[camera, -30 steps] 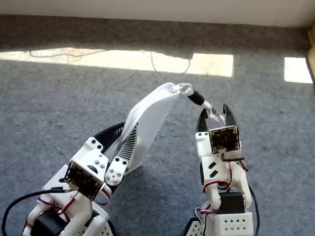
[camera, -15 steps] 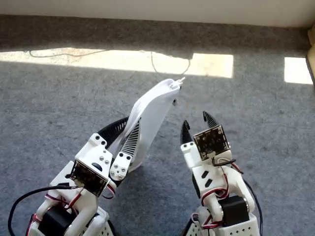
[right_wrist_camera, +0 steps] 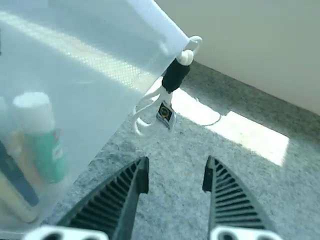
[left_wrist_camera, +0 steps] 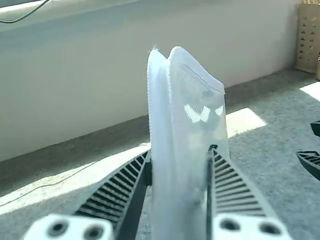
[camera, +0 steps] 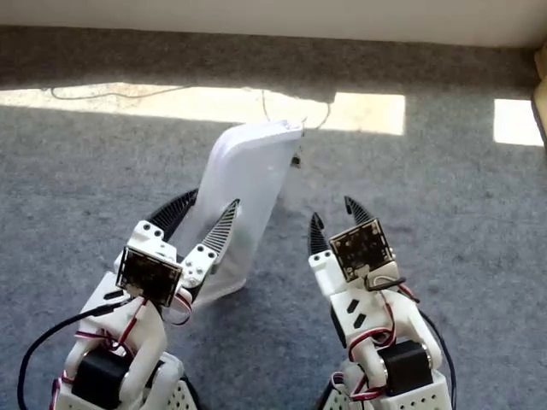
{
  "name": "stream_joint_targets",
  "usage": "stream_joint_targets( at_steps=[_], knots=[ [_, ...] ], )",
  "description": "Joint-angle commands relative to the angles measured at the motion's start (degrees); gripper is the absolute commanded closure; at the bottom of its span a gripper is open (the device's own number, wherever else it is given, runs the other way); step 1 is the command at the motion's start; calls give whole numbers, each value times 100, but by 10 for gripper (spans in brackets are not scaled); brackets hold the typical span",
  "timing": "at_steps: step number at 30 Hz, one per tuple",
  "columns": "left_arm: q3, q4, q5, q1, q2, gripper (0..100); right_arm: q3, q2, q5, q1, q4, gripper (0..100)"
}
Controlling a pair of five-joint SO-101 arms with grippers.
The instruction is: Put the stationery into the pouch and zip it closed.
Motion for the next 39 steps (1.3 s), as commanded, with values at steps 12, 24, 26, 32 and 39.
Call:
stream_joint_targets(
  at_steps=[12, 24, 26, 32, 39],
  knots=[
    [-453, -44, 747, -1112, -92, 822, -66, -57, 62, -40, -391, 825],
    [-426, -44, 1064, -1095, -92, 990, -66, -57, 44, -4, -382, 956],
    [-426, -44, 1073, -1095, -92, 982, -84, -57, 62, 13, -382, 993],
    [-418, -44, 1073, -1095, -92, 994, -330, -66, 62, 207, -356, 993],
    [-321, -35, 1046, -1130, -92, 993, -409, -66, 53, 215, -356, 993]
  ],
)
